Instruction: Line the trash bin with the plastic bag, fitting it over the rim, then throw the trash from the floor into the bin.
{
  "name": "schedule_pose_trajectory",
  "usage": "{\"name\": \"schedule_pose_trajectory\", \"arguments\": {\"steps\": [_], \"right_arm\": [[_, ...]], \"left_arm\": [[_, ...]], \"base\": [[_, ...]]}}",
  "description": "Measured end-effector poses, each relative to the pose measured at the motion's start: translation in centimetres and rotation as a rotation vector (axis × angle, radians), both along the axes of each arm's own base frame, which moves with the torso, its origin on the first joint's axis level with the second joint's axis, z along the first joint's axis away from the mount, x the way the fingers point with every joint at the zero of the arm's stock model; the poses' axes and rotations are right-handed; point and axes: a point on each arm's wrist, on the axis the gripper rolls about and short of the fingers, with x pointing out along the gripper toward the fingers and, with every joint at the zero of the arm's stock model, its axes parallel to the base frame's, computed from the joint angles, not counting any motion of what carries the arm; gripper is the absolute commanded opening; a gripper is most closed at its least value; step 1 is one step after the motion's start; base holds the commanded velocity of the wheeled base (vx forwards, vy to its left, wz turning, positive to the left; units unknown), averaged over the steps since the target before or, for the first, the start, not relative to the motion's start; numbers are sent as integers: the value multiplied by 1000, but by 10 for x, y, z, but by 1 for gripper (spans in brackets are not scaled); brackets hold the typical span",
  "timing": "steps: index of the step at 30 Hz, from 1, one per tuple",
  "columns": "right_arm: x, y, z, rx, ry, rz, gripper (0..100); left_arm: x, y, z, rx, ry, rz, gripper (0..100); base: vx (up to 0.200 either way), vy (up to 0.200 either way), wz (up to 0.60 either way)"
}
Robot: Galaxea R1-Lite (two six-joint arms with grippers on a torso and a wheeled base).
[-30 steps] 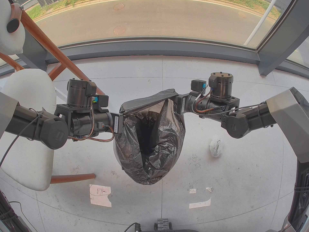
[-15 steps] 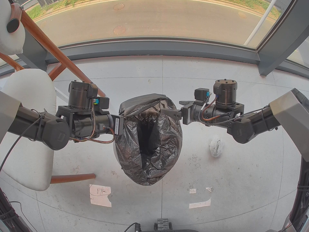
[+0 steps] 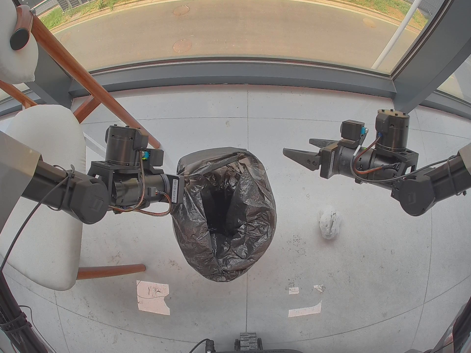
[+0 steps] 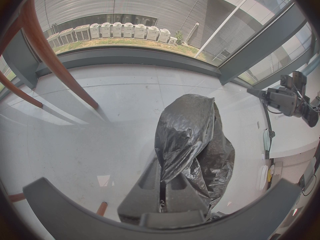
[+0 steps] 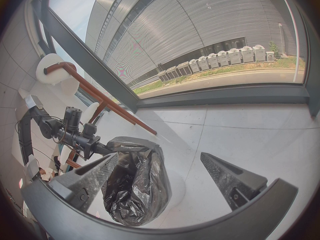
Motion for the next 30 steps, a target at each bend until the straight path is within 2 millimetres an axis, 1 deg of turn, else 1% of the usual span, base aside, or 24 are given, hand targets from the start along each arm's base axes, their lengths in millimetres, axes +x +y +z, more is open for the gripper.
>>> {"name": "schedule_pose_trajectory", "arguments": {"steps": [6,12,20,29,30], "right_arm": [[-11,-12,5,1,-5,-22,100],[-19,-19,7,20,-60,-35,100],[-22,-24,6,23,-68,-51,100],[-22,-29,8,24,-71,-67,100],[-22,-30,8,24,-72,-70,100]], "left_arm": [[4,11,-2,39,-7,21,0],[4,15,-4,62,-4,56,0],[2,18,-9,149,3,110,0],[3,18,-9,165,-5,108,0],[3,18,-9,167,-5,106,100]], "base": [[0,0,0],[0,0,0],[0,0,0],[0,0,0],[0,0,0]]}}
